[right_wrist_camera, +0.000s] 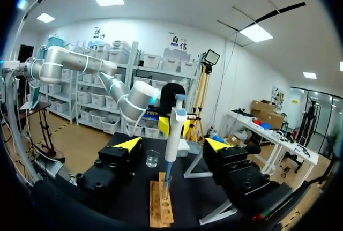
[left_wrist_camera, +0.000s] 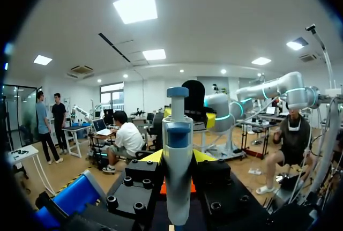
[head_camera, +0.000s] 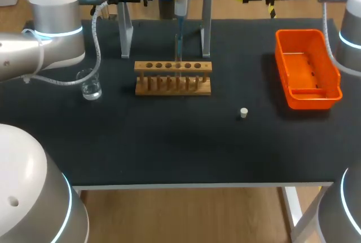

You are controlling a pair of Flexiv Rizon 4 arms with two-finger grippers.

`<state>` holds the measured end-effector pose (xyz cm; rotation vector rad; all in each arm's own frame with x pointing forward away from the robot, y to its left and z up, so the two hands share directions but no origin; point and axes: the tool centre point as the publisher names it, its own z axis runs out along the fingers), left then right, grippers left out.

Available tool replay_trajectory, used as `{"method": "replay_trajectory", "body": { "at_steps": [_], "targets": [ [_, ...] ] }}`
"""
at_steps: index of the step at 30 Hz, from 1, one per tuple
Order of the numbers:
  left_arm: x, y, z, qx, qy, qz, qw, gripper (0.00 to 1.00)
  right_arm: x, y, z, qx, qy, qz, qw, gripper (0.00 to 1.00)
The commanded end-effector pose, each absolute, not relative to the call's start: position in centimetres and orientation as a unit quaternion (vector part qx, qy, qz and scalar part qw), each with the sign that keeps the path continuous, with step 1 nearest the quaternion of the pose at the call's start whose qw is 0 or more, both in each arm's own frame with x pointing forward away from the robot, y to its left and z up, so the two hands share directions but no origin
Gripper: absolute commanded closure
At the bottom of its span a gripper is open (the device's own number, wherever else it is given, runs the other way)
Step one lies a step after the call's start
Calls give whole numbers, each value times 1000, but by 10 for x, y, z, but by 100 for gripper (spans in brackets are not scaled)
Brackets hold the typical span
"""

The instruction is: Invert the test tube, pick up the pipette, mount the tip to pipette, aspirate from beaker and dispense into the tube, eject the tip, return the pipette, and cap with the stopper.

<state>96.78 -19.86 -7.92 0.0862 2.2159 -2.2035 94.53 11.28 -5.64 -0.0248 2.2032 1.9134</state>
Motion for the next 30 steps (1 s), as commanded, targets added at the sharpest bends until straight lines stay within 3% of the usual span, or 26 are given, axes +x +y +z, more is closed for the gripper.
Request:
{"method": "replay_trajectory", "body": {
  "at_steps": [1, 4, 6, 10, 30],
  "targets": [
    [967, -199, -79, 27, 708, -705, 9, 100, 950, 119, -41, -18, 750, 652, 109, 66],
    [967, -199, -79, 27, 708, -705, 9, 100, 951, 123, -31, -23, 745, 659, 102, 71],
    [967, -199, -79, 27, 708, -705, 9, 100, 952, 124, -28, -22, 741, 663, 100, 87],
    [967, -199, -79, 27, 708, -705, 9, 100, 953, 127, -20, -20, 733, 675, 82, 100],
    [967, -199, -79, 27, 708, -705, 9, 100, 954, 185, 11, -19, 722, 692, -1, 100]
  ]
}}
